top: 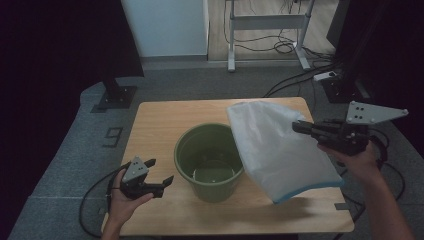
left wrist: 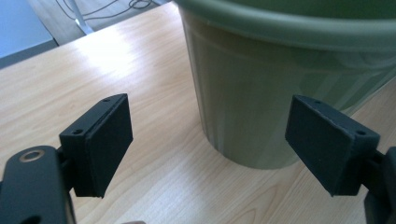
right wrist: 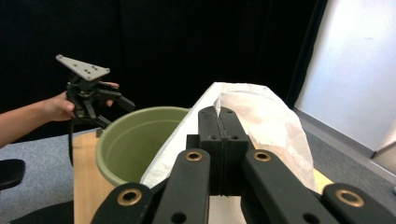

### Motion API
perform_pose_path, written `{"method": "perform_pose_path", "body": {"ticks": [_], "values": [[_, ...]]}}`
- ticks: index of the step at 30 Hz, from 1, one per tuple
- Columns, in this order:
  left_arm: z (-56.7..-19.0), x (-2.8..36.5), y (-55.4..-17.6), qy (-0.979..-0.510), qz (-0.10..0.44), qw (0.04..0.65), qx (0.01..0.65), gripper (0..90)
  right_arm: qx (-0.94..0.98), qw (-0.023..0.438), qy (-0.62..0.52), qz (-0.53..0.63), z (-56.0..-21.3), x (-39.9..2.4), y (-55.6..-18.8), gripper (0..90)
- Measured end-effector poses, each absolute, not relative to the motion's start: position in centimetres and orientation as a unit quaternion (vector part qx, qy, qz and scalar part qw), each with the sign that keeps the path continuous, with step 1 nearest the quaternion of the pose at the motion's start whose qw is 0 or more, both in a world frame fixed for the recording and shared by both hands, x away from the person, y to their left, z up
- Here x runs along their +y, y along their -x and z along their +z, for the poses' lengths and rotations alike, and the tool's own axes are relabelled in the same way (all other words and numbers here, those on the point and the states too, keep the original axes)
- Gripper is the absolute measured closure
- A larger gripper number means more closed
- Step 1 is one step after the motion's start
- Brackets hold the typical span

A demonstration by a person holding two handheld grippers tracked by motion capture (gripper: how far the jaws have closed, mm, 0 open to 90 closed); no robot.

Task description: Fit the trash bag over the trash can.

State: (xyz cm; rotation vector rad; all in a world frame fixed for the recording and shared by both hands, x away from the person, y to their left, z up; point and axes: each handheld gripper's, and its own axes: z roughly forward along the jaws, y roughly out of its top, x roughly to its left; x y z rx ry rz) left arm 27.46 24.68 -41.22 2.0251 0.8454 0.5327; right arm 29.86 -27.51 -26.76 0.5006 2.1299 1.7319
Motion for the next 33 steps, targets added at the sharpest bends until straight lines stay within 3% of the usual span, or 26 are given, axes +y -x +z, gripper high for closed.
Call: {"method": "perform_pose_path", "body": {"ticks": [13,33], "values": [[-39.2,23.4,-27.7,-0.811,0.222,0.438,0.318,15.2,0.754,0.159,-0.148,0.620,-25.2,-24.5,-29.6,89.3],[-38.0,23.3,-27.9,-0.808,0.226,0.446,0.310,15.9,0.765,0.128,-0.137,0.616,-25.7,-19.9,-31.3,89.3]]}}
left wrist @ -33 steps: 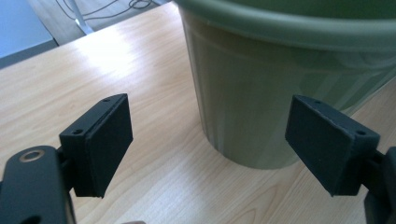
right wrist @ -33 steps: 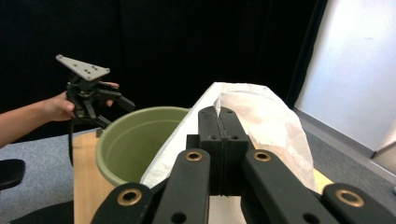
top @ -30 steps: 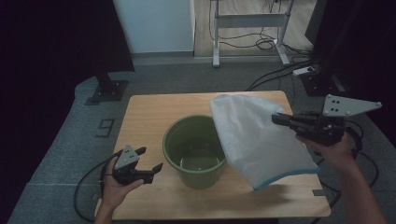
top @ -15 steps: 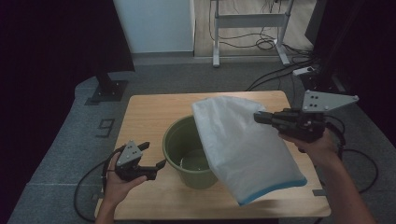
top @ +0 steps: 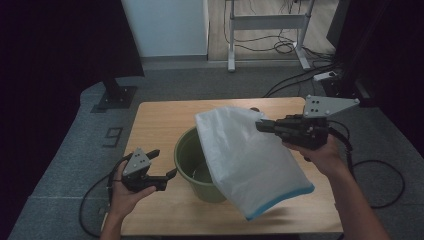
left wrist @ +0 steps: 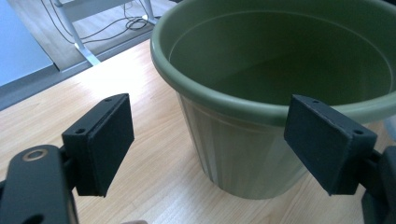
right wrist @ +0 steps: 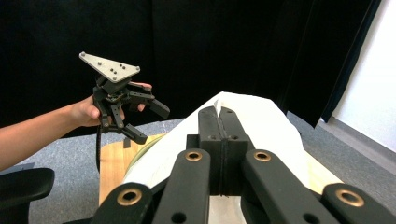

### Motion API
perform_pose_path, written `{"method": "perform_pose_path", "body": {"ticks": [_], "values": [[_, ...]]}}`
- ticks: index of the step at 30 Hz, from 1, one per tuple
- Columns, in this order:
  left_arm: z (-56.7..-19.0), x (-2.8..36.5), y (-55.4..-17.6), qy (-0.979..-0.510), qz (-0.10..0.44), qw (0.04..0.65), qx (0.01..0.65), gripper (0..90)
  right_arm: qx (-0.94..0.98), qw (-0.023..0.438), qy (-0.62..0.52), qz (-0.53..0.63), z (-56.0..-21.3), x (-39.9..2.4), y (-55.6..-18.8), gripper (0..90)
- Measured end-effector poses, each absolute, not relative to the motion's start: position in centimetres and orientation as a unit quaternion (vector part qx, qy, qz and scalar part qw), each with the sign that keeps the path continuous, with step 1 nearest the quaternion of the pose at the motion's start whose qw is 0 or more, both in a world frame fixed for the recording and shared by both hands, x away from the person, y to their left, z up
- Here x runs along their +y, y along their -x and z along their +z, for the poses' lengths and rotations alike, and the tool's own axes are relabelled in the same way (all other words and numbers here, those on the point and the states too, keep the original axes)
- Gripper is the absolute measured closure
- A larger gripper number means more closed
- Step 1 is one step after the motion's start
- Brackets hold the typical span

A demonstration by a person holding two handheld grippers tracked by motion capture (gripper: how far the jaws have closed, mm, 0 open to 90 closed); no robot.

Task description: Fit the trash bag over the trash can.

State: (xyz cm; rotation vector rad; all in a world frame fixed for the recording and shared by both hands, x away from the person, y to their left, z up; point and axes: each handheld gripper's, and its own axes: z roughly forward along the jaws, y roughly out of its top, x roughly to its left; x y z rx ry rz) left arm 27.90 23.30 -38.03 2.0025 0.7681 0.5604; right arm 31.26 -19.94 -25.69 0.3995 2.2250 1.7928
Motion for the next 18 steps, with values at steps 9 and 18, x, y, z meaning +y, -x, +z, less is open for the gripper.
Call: {"method": "perform_pose_path", "body": {"ticks": [9,18], "values": [[-37.4,23.1,-28.1,-0.806,0.230,0.451,0.307,16.3,0.769,0.116,-0.141,0.613,-26.2,-18.3,-32.5,89.3],[-37.0,23.0,-28.5,-0.805,0.231,0.453,0.306,17.3,0.782,0.111,-0.151,0.595,-27.6,-16.6,-33.8,89.3]]}}
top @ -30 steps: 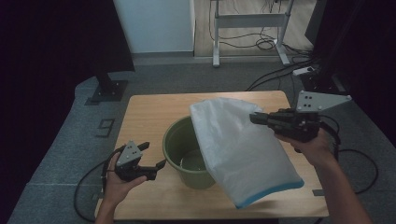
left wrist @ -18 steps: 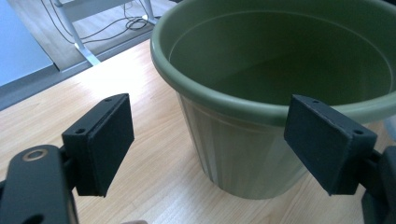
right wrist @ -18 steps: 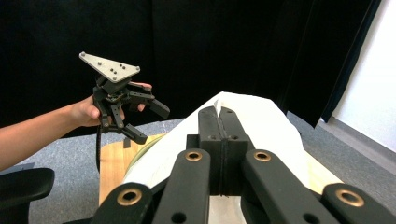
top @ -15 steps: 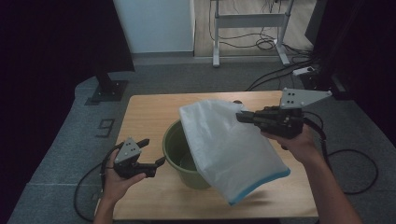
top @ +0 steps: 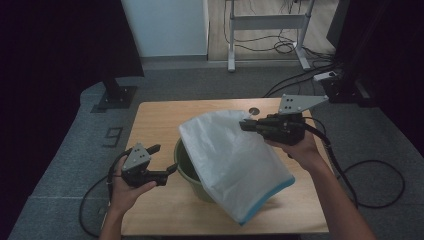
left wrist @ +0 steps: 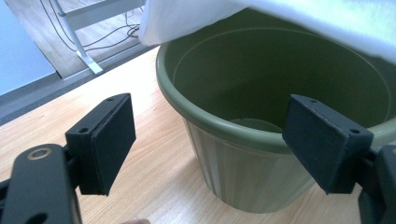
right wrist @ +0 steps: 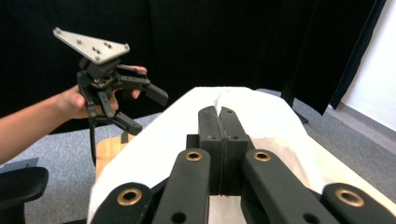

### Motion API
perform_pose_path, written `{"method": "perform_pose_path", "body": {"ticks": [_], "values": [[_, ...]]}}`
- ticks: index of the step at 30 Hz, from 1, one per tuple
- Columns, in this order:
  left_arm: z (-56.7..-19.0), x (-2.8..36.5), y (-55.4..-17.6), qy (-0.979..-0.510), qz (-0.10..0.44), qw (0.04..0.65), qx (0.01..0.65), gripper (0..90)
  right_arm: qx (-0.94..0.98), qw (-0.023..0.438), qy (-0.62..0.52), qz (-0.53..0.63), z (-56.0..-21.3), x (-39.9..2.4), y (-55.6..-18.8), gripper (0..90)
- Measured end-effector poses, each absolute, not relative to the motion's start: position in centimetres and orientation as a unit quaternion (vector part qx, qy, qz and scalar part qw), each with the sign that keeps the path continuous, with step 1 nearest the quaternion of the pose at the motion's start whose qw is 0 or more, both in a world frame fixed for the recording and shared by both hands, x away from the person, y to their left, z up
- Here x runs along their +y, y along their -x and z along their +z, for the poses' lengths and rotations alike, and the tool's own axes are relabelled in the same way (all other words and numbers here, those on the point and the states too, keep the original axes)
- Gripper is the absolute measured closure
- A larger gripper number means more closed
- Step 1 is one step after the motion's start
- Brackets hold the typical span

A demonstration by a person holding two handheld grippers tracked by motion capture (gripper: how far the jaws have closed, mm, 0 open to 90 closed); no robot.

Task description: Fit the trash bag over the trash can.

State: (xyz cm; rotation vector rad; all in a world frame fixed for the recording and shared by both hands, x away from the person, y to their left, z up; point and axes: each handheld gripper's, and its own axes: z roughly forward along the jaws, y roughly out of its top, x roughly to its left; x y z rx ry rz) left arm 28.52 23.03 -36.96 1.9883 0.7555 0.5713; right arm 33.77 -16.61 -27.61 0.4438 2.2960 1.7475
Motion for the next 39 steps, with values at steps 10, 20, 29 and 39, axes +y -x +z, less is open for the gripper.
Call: {"method": "perform_pose_path", "body": {"ticks": [10,20,29,39], "values": [[-36.5,23.4,-28.8,-0.805,0.234,0.452,0.305,18.1,0.794,0.110,-0.169,0.574,-29.5,-16.0,-35.2,89.3],[-35.2,23.4,-29.5,-0.804,0.235,0.456,0.300,19.8,0.799,0.109,-0.184,0.562,-30.6,-16.0,-36.1,89.3],[-34.0,22.4,-31.0,-0.805,0.223,0.467,0.291,23.4,0.803,0.105,-0.193,0.553,-31.4,-15.8,-36.7,89.2],[-33.0,21.0,-34.0,-0.819,0.207,0.455,0.282,27.6,0.806,0.103,-0.195,0.550,-31.4,-15.8,-36.5,89.3]]}}
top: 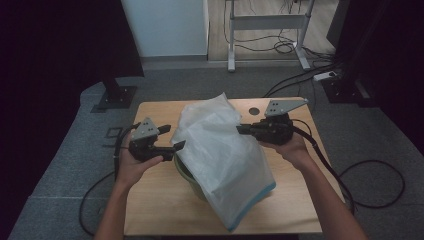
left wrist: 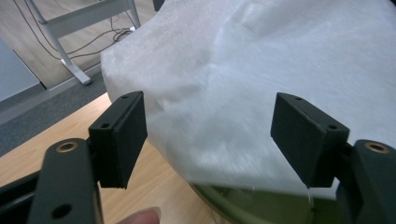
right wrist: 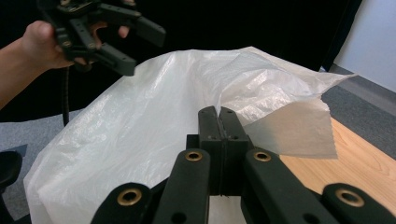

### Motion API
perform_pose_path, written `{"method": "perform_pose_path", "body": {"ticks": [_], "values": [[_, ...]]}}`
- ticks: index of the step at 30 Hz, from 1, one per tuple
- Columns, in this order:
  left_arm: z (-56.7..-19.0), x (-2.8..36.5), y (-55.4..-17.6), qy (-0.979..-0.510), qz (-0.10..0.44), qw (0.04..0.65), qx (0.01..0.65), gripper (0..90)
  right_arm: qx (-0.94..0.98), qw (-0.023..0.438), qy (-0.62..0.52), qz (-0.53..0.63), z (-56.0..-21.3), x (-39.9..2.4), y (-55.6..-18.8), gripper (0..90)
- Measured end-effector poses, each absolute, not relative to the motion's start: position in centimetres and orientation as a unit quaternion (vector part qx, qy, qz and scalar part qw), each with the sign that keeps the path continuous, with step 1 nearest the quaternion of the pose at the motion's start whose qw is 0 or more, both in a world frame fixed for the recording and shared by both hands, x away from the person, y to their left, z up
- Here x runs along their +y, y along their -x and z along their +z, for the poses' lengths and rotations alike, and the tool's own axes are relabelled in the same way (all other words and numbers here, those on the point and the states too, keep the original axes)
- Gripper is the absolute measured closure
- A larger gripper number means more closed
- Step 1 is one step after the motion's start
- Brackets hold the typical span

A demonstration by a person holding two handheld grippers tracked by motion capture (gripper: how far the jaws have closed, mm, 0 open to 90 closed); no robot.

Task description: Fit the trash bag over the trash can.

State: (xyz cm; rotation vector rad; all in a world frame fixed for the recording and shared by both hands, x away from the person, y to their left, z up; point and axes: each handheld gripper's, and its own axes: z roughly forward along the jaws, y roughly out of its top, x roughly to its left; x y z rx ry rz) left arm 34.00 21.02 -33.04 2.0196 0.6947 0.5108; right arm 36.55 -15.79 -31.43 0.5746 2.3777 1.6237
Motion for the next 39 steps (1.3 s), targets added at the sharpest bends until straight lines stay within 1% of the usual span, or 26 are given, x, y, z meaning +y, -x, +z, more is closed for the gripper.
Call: {"method": "perform_pose_path", "body": {"ticks": [10,15,28,34,37,39], "values": [[-33.2,20.2,-35.8,-0.836,0.165,0.454,0.260,31.2,0.806,0.101,-0.196,0.549,-31.5,-15.7,-36.6,89.2],[-33.9,19.6,-36.0,-0.849,0.113,0.456,0.243,31.5,0.805,0.098,-0.196,0.551,-31.5,-15.7,-36.6,89.2],[-35.3,17.4,-35.7,-0.874,0.097,0.419,0.227,31.0,0.805,0.098,-0.189,0.554,-31.3,-15.7,-35.8,89.3],[-35.8,16.6,-35.2,-0.886,0.080,0.405,0.214,32.1,0.804,0.096,-0.186,0.556,-31.3,-15.6,-35.2,89.2],[-36.0,16.4,-34.8,-0.889,0.070,0.402,0.206,33.6,0.806,0.097,-0.187,0.554,-31.3,-15.6,-35.1,89.2],[-35.9,16.5,-34.5,-0.886,0.078,0.408,0.206,33.3,0.806,0.097,-0.189,0.552,-31.3,-15.6,-35.1,89.2]]}}
